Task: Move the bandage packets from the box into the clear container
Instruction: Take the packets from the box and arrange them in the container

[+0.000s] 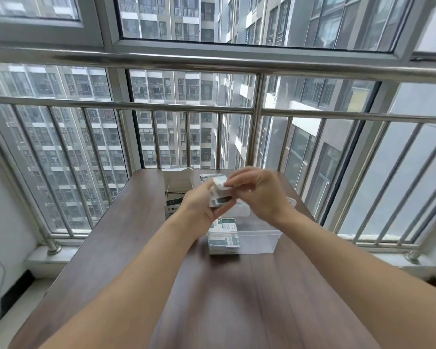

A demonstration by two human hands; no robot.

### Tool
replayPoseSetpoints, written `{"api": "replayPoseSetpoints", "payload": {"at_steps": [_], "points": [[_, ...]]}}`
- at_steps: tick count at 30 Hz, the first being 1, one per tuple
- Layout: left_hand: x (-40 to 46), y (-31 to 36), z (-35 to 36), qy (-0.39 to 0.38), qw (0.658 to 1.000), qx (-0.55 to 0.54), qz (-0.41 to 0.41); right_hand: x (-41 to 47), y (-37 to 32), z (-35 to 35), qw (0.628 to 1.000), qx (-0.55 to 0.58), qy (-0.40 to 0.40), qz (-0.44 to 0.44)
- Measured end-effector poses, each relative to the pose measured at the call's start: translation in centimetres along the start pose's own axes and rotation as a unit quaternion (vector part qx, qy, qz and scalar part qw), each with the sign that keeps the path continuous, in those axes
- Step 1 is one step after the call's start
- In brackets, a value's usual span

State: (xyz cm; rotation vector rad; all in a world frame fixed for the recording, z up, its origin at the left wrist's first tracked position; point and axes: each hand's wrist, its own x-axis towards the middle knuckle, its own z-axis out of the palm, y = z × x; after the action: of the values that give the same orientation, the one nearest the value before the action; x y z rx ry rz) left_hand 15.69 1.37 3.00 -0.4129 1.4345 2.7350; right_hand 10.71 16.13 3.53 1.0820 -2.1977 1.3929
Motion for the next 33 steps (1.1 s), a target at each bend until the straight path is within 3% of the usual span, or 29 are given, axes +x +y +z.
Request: {"api": "replayPoseSetpoints", "payload": {"at_steps": [2, 5, 9, 13, 17, 25, 33], "points": [[0.0, -0.1, 0.1, -0.005, 1.000, -0.007, -0.006, -0.5, 0.6, 0.7, 0.997, -0.063, -0.043, -0.014], [0.0, -0.6, -0.3, 0.004, 0.999, 0.039, 0.016, -0.1, 0.4, 0.2, 0.993, -0.023, -0.108, 0.031], [-0.1, -0.9, -0.7, -0.019, 0.997, 0.066, 0.027, 1.0, -0.1, -0.7, 0.982, 0.041, -0.050, 0.175], [-0.2, -1.0, -0.5, -0.002, 0.991, 0.121, 0.066, 1.7, -0.1, -1.1, 0.942, 0.139, -0.075, 0.297], [-0.2, -1.0, -0.3, 0.020, 0.984, 0.147, 0.096, 2.1, -0.2, -1.5, 0.929, 0.172, -0.076, 0.319], [-0.1, -0.8, -0.7, 0.011, 0.991, 0.116, 0.069, 2.4, 0.4, -2.3, 0.901, 0.248, -0.099, 0.342], [-0.1, -0.1, -1.7, -0.001, 0.989, 0.143, 0.041, 3.0, 0.2, -2.1, 0.914, 0.189, -0.157, 0.324]]}}
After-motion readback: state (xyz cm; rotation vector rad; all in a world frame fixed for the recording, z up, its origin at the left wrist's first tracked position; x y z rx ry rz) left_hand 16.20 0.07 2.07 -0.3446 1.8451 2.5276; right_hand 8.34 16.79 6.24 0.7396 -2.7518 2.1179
